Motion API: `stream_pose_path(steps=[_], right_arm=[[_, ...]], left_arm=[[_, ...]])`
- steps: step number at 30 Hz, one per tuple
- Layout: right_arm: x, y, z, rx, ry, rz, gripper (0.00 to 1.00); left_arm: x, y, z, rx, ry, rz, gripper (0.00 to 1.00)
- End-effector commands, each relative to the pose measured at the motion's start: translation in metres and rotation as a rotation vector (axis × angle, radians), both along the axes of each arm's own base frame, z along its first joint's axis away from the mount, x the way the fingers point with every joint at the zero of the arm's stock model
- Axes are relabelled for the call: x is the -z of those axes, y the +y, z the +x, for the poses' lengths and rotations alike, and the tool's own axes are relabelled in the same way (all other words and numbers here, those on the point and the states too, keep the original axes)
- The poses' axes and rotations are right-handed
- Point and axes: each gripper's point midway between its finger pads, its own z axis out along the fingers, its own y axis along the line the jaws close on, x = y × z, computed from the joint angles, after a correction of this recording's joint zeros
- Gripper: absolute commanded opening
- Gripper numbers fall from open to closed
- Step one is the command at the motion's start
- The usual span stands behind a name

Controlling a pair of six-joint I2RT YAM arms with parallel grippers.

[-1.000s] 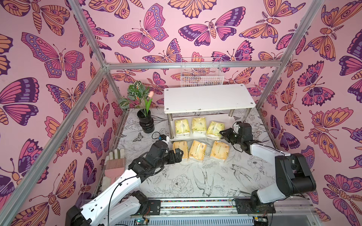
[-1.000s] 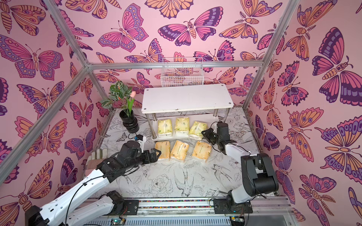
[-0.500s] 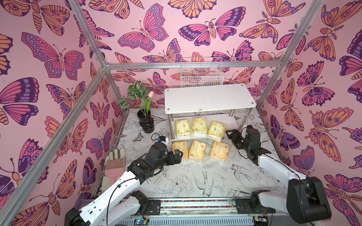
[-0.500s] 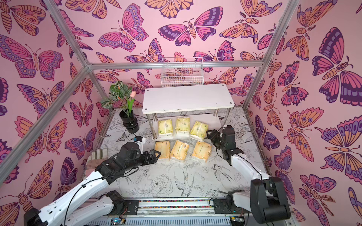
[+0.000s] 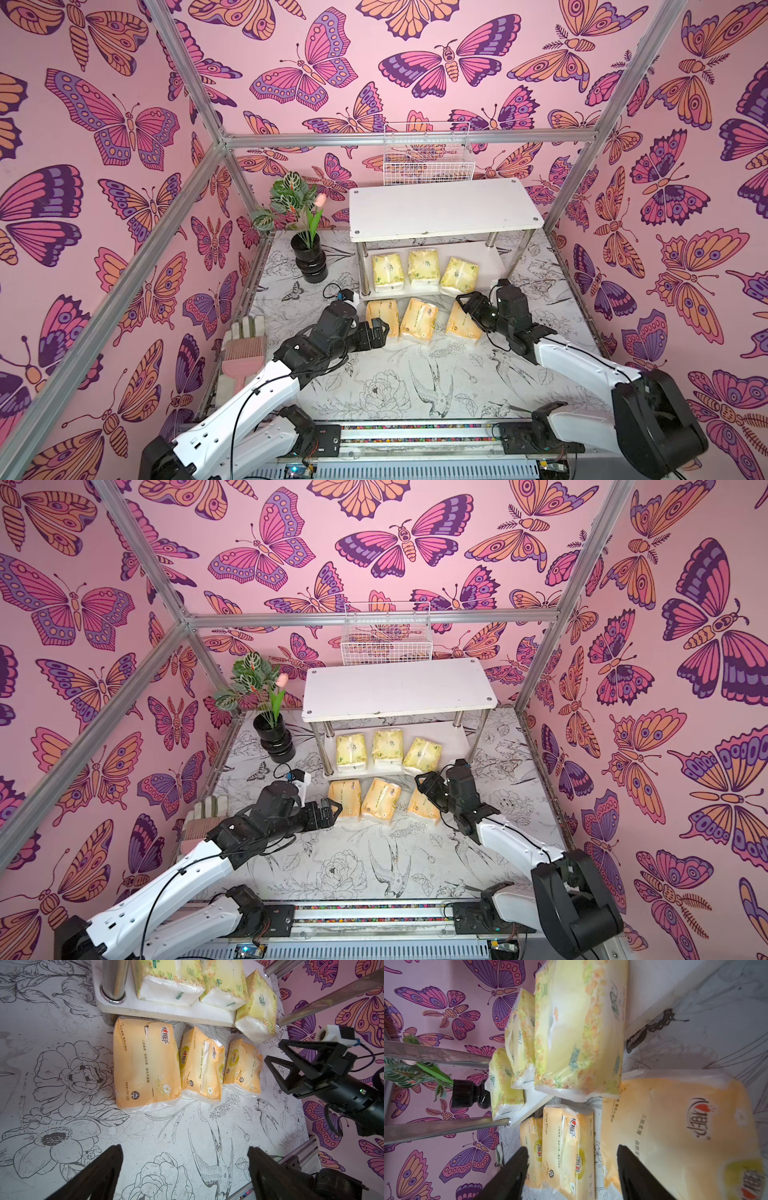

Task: Place the tissue boxes on the shelf by color
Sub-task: Adjust the box of tissues on the shelf.

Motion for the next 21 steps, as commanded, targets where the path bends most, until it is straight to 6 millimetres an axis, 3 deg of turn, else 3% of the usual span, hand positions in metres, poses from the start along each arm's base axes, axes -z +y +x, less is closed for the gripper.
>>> stream_pose_path(steps=[1, 10, 21], right_arm=[[-0.02, 0.014, 0.022, 0.007, -0.063, 0.037, 0.71], [-0.018, 0.023, 0.048, 0.0, -0.067, 0.005, 0.7], [-0.014, -0.001, 0.062, 0.045, -0.062, -0.038, 0.7]], left_arm=[[-0.005, -0.002, 0.001, 0.007, -0.006, -0.01, 1.0], [-0.006, 0.0, 0.001, -0.001, -0.013, -0.011, 1.0], [-0.007, 0.002, 0.0, -0.004, -0.017, -0.014, 0.99]])
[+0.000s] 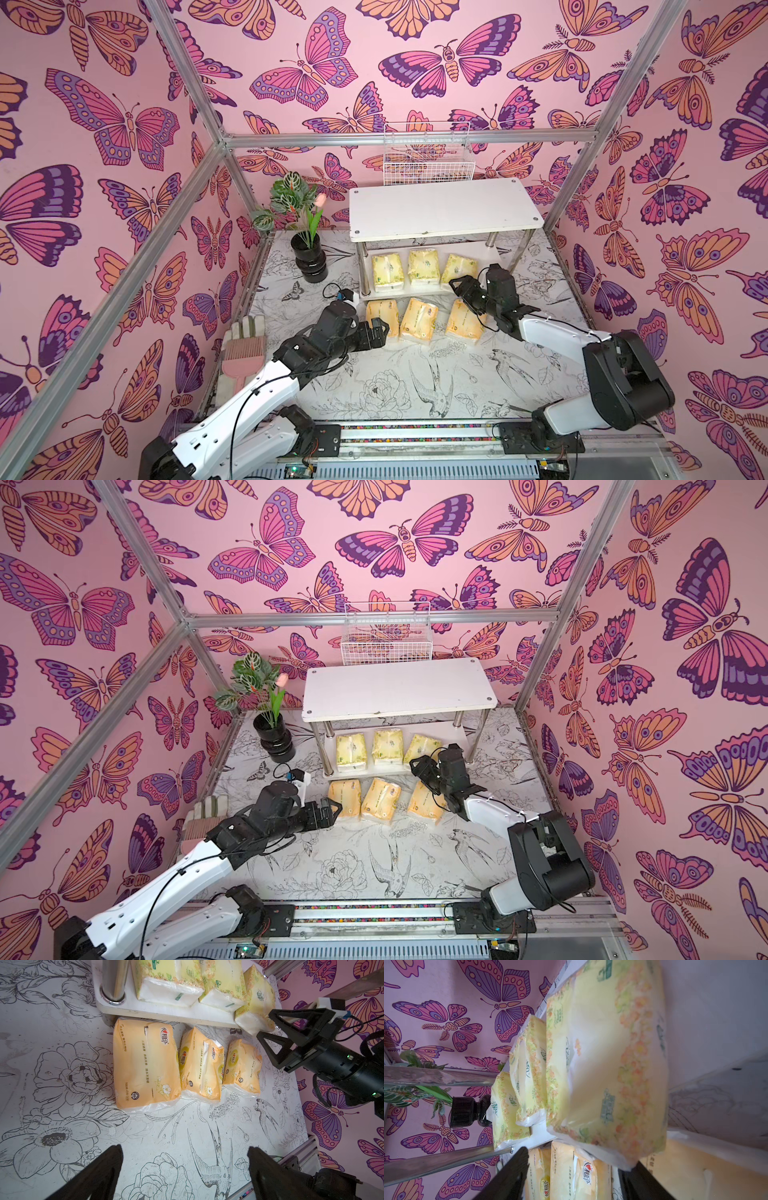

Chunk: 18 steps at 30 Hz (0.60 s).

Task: Place the tissue boxes on the shelf by color
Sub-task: Adjust the box of tissues on the shelf.

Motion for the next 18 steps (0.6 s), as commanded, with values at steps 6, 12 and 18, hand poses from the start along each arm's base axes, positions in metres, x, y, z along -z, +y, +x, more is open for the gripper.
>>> stream_pose_path(steps=[6, 12, 18], right_arm=[[-0.006, -0.022, 0.018, 0.047, -0.02, -0.041, 0.7], [-0.006, -0.021, 0.028, 0.052, -0.021, -0.024, 0.7], [-0.009, -0.017, 0.038, 0.049, -0.027, -0.012, 0.7]], left_arm=[[-0.005, 0.002, 0.0, -0.005, -0.015, -0.011, 0.99], [-0.005, 0.002, -0.001, -0.006, -0.014, -0.014, 0.99], [-0.004, 0.003, -0.002, -0.009, -0.013, -0.015, 1.0]])
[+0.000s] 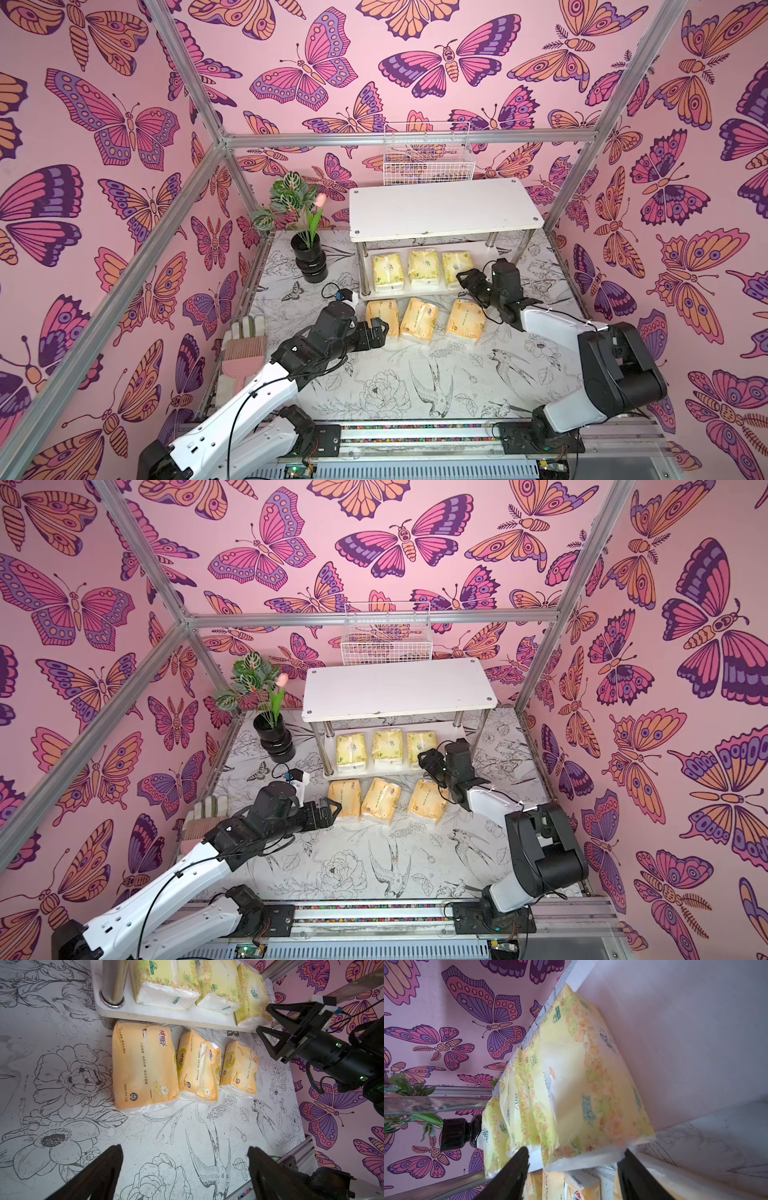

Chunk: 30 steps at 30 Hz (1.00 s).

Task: Place the tissue boxes on the shelf by color
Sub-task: Adjust the box of tissues on the shelf.

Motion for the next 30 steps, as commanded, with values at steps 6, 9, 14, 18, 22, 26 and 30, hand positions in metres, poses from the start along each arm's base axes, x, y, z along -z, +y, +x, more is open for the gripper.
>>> stream_pose_path(steps=[6, 9, 14, 18, 22, 26, 30], right_arm=[[-0.005, 0.003, 0.017, 0.003, -0.018, 0.003, 0.7], [-0.004, 0.005, 0.021, 0.002, -0.014, 0.0, 0.7], [-0.001, 0.009, 0.026, -0.006, -0.005, 0.012, 0.69], [0.001, 0.011, 0.026, -0.013, -0.002, 0.016, 0.69], [-0.003, 0.013, 0.024, -0.028, -0.009, 0.03, 0.69], [-0.011, 0.017, 0.018, -0.054, -0.021, 0.054, 0.69], [-0.022, 0.021, 0.007, -0.086, -0.03, 0.079, 0.69]], left_arm=[[0.003, 0.004, -0.002, -0.011, 0.006, 0.0, 1.0], [0.003, 0.003, -0.002, -0.01, 0.005, -0.001, 1.0], [0.003, 0.004, -0.002, -0.01, 0.002, 0.0, 1.0], [0.004, 0.005, -0.003, -0.013, 0.002, 0.001, 1.0], [0.004, 0.007, -0.003, -0.016, 0.0, 0.005, 1.0], [0.005, 0.008, -0.002, -0.02, -0.003, 0.015, 1.0], [0.002, 0.015, 0.0, -0.027, -0.026, 0.056, 1.0]])
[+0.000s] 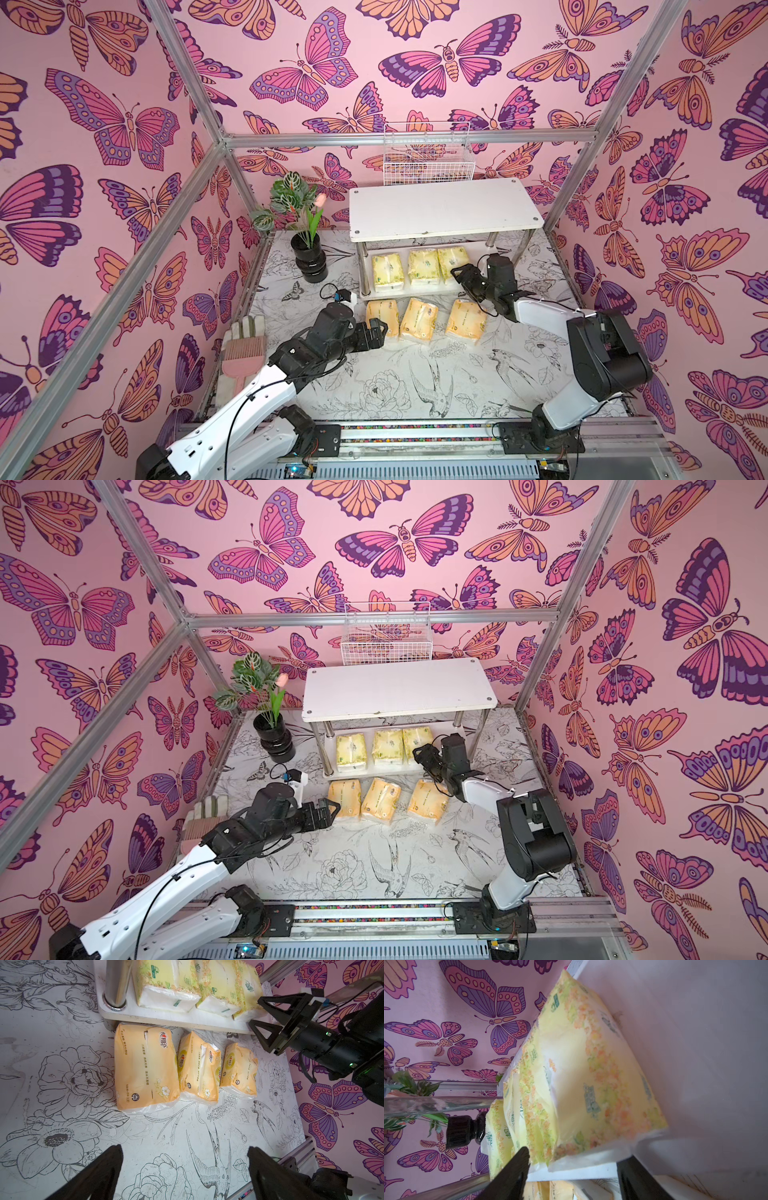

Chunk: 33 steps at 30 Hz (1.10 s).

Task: Place the tissue boxes on the shelf by color
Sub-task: Adjust the box of tissues on the shelf.

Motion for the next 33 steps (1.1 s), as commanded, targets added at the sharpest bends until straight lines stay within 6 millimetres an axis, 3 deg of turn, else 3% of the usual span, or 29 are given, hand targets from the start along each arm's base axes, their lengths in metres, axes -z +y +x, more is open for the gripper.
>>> stream_pose_path(steps=[1, 6, 9, 16, 24, 33], right_arm=[[-0.033, 0.003, -0.011, -0.034, -0.064, 0.05, 0.69], [-0.046, 0.005, -0.034, -0.082, -0.08, 0.049, 0.69], [-0.048, 0.019, -0.047, -0.128, -0.085, 0.054, 0.7], [-0.041, 0.09, -0.067, -0.221, -0.113, 0.084, 0.7], [-0.024, 0.173, -0.069, -0.301, -0.11, 0.134, 0.69], [-0.02, 0.22, -0.054, -0.32, -0.101, 0.19, 0.68]], left_arm=[[0.003, 0.012, 0.002, -0.02, -0.016, 0.063, 0.99], [0.004, 0.018, 0.01, -0.026, -0.015, 0.099, 1.0], [0.002, 0.02, 0.015, -0.039, -0.019, 0.101, 0.99], [-0.002, 0.038, 0.019, -0.118, -0.022, 0.115, 1.0], [-0.006, 0.058, 0.016, -0.184, -0.031, 0.11, 0.99], [-0.005, 0.06, 0.009, -0.181, -0.024, 0.083, 0.99]])
